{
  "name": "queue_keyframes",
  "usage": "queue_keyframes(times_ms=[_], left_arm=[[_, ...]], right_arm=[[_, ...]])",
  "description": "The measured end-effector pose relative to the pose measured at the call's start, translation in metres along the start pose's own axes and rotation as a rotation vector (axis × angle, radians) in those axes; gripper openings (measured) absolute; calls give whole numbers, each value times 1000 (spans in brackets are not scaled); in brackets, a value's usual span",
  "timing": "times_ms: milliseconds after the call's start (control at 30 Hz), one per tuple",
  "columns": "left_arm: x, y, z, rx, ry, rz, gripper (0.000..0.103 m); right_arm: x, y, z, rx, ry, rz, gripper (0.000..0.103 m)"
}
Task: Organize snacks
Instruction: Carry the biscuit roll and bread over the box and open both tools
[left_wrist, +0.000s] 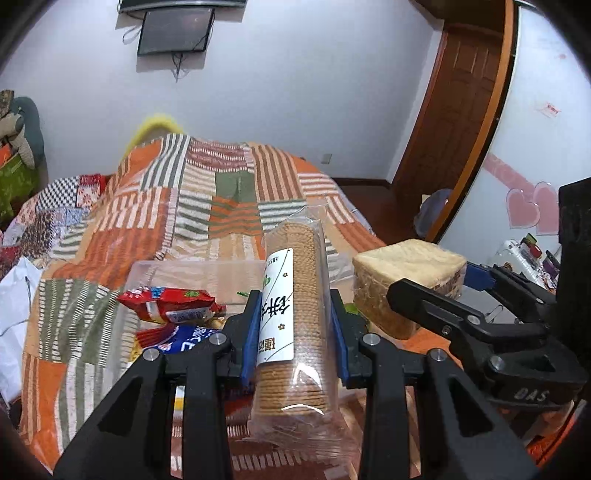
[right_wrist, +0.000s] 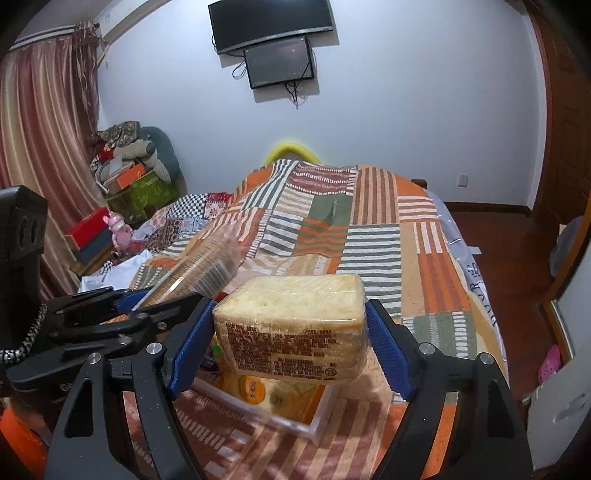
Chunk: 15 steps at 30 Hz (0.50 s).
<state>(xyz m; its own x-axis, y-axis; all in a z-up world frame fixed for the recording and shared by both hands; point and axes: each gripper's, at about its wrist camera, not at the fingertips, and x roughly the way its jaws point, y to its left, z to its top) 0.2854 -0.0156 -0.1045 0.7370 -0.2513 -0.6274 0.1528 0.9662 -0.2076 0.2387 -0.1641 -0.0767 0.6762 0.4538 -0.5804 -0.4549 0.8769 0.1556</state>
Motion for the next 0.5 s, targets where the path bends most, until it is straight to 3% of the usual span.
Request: queue_keyframes(times_ms=[267, 500], left_arm=[[35, 20, 2, -73, 49, 1, 34], [35, 26, 0, -88, 33, 1, 33]], right_arm=[[22, -3, 0, 12, 19, 22, 78], [36, -6, -1, 50, 58, 97, 78]])
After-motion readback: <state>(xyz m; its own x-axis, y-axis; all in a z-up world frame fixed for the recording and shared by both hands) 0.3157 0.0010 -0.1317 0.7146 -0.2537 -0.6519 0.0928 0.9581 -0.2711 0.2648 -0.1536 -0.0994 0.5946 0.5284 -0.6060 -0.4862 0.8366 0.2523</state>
